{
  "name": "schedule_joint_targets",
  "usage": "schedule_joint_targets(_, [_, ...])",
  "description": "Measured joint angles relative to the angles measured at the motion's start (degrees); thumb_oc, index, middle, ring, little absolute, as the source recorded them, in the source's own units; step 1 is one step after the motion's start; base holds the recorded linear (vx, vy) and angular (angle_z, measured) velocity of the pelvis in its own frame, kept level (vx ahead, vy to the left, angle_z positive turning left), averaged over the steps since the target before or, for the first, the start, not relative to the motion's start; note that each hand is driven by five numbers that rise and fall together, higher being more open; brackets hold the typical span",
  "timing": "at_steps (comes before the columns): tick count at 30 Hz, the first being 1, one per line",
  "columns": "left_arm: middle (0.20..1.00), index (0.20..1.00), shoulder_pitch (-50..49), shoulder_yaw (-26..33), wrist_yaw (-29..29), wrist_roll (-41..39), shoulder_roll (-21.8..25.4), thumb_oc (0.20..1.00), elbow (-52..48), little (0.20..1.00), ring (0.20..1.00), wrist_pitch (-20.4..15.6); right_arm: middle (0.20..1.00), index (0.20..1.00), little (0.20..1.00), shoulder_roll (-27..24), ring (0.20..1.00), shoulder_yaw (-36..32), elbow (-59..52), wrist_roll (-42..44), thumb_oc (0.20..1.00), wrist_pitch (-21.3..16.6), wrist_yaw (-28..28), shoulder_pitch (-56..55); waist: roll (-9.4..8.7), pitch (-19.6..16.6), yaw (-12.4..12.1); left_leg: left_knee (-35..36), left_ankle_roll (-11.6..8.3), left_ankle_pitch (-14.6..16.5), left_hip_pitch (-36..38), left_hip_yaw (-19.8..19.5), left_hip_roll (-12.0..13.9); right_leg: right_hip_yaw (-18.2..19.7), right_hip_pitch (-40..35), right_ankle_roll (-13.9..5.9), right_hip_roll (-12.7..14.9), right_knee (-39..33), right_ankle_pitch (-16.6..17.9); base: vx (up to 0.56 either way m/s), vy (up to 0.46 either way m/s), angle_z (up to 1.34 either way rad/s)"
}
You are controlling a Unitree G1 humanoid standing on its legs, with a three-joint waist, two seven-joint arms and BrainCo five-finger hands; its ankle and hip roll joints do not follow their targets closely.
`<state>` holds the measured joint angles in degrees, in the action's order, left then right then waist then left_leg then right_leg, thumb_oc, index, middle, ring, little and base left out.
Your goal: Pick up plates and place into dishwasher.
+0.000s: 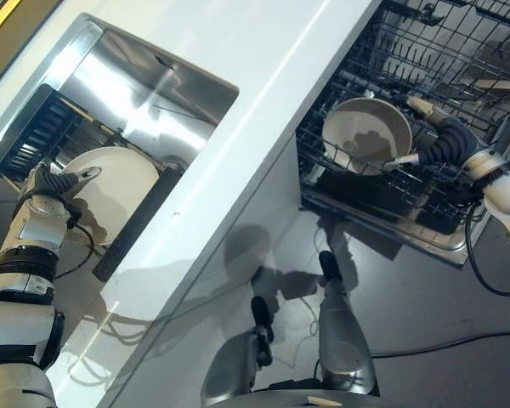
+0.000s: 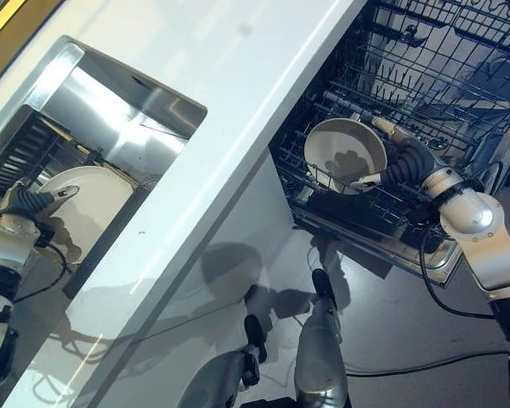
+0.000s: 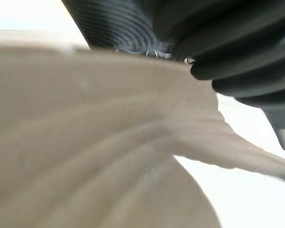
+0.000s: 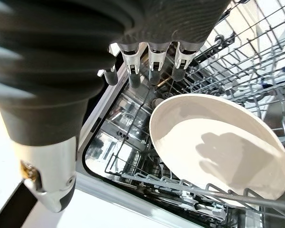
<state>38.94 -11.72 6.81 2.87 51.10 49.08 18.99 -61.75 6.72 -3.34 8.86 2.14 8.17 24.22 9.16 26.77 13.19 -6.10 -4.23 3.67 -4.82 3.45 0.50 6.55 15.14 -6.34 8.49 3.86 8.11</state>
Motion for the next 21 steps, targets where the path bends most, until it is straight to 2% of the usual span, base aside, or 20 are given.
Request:
schedule_joint_targets(1, [1.000,1.000,0.05,-0.46,-1.37,0.03,0.34,1.000,-0.14,1.000,1.000,-0.15,1.000,1.000,1.000,0.00,1.000,0.19,0.00,0.33,1.000,0.13,0.00,0.22,0.00,0.00,-0.01,-0.13,0.00,0.00,-0.21,-0.20,0.01,-0.20,0.01,0.05,0.02,0.00,-0.06,-0.03,0.005,0.09])
schedule_joint_targets(4, [1.000,1.000,-0.05,-1.32,-11.69,-2.02,2.03,1.000,-1.18,1.000,1.000,-4.12,1.000,1.000,1.000,-0.12,1.000,0.23,0.00,0.90,1.000,0.62,0.00,0.36,0.09,0.04,-0.11,-0.59,-0.01,0.01,-0.92,-0.53,0.02,-0.75,0.24,0.06,0.15,-0.02,-0.11,-0.01,0.019,0.09])
schedule_joint_targets(8, [1.000,1.000,-1.21,-2.93,-21.73,-4.63,5.58,1.000,-3.73,1.000,1.000,-7.31,1.000,1.000,1.000,-0.13,1.000,0.21,0.04,0.84,1.000,0.48,-0.03,0.34,1.08,0.47,-0.16,-0.36,0.12,-0.06,-0.76,-0.52,-0.36,-0.80,0.15,-0.21,0.54,-0.03,-0.17,0.04,0.064,0.03])
schedule_joint_targets(13, [1.000,1.000,-2.72,-2.91,-30.33,-10.92,6.36,1.000,-5.22,1.000,1.000,-8.49,1.000,1.000,1.000,-0.22,1.000,-0.14,0.07,0.86,1.000,-0.13,0.23,-1.17,1.85,0.74,-0.08,1.23,0.39,-0.22,2.21,-0.37,-0.62,-0.80,-1.97,-0.74,0.75,-0.16,-0.30,0.07,0.064,-0.01])
schedule_joint_targets(18, [1.000,1.000,-4.20,-2.72,-34.84,-15.09,7.52,1.000,-5.46,1.000,1.000,-8.72,1.000,1.000,1.000,-1.65,1.000,-4.03,0.11,0.89,1.000,-2.21,1.60,-4.30,2.14,0.63,0.11,2.65,0.83,-0.54,4.10,-0.14,-1.08,-0.68,-3.12,-1.09,1.23,-0.27,-0.69,0.02,0.020,-0.01])
schedule_joint_targets(19, [0.953,0.953,-4.55,-2.71,-35.87,-15.34,8.03,0.953,-5.51,0.953,0.953,-8.98,1.000,1.000,1.000,-1.72,1.000,-4.16,0.12,0.90,1.000,-2.24,1.87,-4.45,2.20,0.58,0.18,2.88,0.87,-0.57,4.33,-0.12,-1.08,-0.70,-3.31,-1.12,1.24,-0.41,-0.71,0.00,0.000,0.00])
schedule_joint_targets(20, [0.558,0.558,-4.89,-2.67,-36.95,-15.47,8.43,0.558,-5.75,0.558,0.558,-9.45,1.000,1.000,1.000,-1.85,1.000,-4.29,0.12,0.91,1.000,-2.37,2.07,-4.77,2.28,0.53,0.16,3.07,0.88,-0.58,4.60,-0.13,-1.08,-0.72,-3.59,-1.13,1.24,-0.64,-0.70,0.00,0.000,0.00])
schedule_joint_targets(21, [0.200,0.200,-5.28,-2.43,-37.78,-15.51,8.63,0.200,-6.26,0.200,0.200,-9.64,1.000,1.000,1.000,-2.00,1.000,-4.29,0.11,0.95,1.000,-2.41,2.24,-5.01,2.42,0.47,0.09,3.31,0.88,-0.58,4.94,-0.13,-1.07,-0.78,-3.99,-1.15,1.24,-0.90,-0.71,0.00,0.000,0.00])
